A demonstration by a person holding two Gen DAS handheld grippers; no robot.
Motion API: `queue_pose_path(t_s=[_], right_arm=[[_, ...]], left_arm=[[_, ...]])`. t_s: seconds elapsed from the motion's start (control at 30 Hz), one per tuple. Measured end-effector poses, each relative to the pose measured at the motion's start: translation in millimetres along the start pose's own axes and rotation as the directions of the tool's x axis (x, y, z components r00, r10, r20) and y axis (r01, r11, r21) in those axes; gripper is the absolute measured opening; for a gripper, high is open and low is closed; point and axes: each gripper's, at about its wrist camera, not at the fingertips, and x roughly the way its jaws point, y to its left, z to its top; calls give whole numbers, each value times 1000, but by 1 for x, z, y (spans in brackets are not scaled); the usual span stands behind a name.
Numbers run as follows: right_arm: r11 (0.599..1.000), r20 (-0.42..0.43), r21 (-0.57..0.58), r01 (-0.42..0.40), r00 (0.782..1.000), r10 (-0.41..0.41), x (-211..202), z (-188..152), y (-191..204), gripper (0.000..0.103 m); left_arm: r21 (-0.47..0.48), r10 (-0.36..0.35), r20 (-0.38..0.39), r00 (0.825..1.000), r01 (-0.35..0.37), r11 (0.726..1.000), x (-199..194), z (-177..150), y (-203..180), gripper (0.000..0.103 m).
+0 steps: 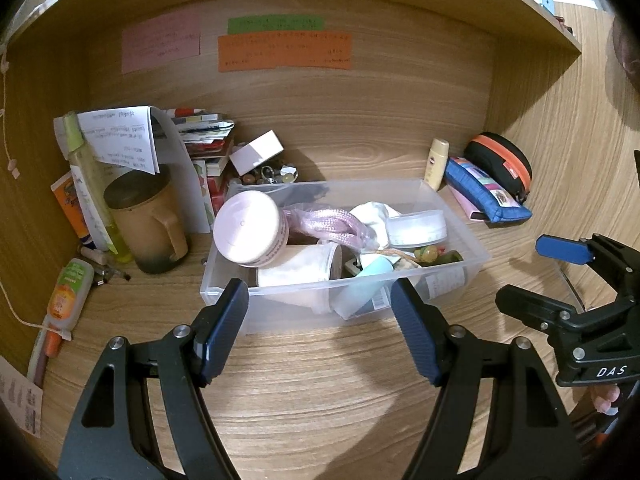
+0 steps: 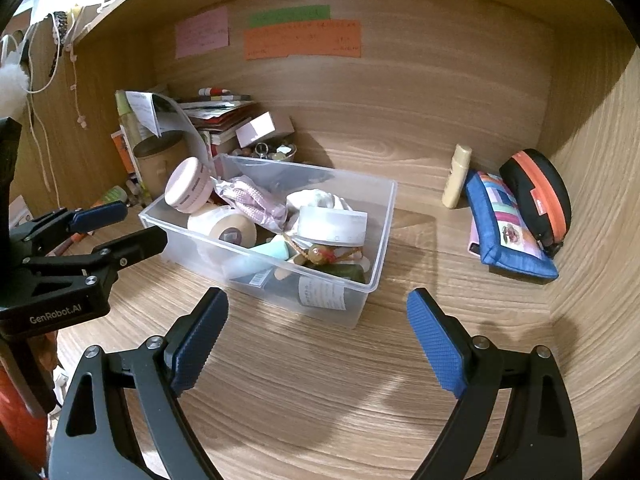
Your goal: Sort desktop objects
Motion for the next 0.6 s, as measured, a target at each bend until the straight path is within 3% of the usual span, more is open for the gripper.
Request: queue_pose_path(t_s=[0.6], right_arm=[[1000, -15, -15, -7, 1000, 6, 5, -1, 4, 90]], left_arm=[[4, -27, -3, 1000, 27, 1000, 0, 2, 2, 73]])
